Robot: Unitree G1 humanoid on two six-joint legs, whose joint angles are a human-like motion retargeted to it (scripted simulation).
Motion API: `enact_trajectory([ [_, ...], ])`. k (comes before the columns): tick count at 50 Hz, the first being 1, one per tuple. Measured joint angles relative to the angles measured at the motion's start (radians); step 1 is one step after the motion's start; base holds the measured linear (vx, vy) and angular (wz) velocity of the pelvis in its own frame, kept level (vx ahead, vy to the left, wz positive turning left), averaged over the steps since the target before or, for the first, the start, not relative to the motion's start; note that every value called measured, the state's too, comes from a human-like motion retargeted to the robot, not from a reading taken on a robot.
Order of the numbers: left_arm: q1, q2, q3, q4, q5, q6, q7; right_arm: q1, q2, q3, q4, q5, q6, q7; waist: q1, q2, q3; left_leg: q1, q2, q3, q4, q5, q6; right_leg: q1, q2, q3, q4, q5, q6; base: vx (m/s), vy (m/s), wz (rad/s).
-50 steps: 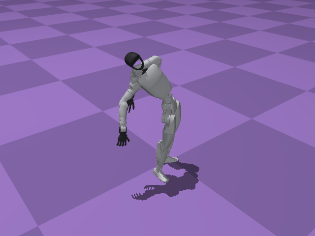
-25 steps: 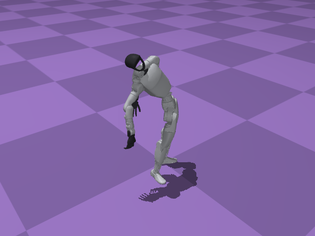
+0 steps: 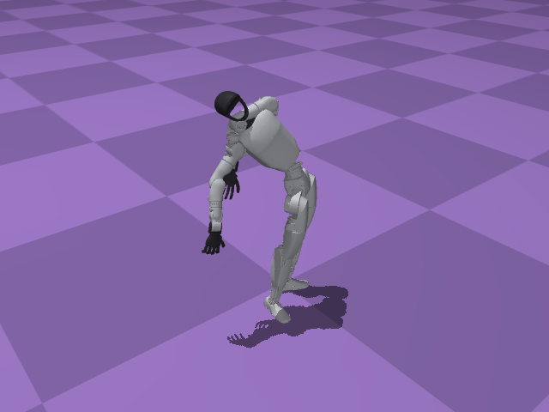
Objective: Upper body actions
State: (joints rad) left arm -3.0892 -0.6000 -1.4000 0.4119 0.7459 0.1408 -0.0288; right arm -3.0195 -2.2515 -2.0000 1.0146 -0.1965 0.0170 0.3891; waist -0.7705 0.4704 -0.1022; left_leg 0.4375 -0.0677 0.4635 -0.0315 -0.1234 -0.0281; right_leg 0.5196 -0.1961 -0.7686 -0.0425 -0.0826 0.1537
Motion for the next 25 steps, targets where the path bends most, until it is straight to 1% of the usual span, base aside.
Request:
enact_trajectory([
  [9, 0.0, 0.0, 0.0, 0.009, -0.028, 0.001, 0.011, 0.051, 0.0, 0.0, -0.025, -0.067, -0.014, -0.013, 0.0, 0.001, 0.013, 0.034, 0.022, 0.061, -0.006, -0.006, -0.013, -0.006, 0.019, 0.063, 0.012, -0.008, -0.018, 0.0, -0.04, -0.3],
  [12, 0.0, 0.0, 0.0, 0.013, -0.021, 0.001, 0.016, 0.075, 0.0, 0.0, -0.037, -0.094, -0.017, -0.018, -0.033, -0.001, -0.008, 0.053, 0.038, 0.038, -0.01, -0.013, -0.037, -0.004, 0.019, 0.038, 0.019, -0.012, -0.015, -0.01, -0.05, 0.34],
  [19, 0.0, 0.0, 0.0, -0.001, -0.006, -0.007, 0.017, 0.095, 0.0, 0.0, -0.051, -0.128, -0.019, -0.019, -0.041, -0.003, -0.035, 0.043, 0.047, 0.029, -0.01, -0.011, -0.037, -0.013, 0.027, 0.03, 0.024, -0.015, -0.017, 0.0, -0.01, 0.04],
  [25, 0.0, 0.0, 0.0, -0.009, -0.008, -0.018, 0.002, 0.091, 0.0, 0.0, -0.033, -0.116, -0.01, -0.012, -0.033, -0.005, -0.058, 0.037, 0.051, 0.024, -0.01, -0.009, -0.042, -0.019, 0.026, 0.028, 0.026, -0.016, -0.019, 0.0, 0.0, 0.0],
])
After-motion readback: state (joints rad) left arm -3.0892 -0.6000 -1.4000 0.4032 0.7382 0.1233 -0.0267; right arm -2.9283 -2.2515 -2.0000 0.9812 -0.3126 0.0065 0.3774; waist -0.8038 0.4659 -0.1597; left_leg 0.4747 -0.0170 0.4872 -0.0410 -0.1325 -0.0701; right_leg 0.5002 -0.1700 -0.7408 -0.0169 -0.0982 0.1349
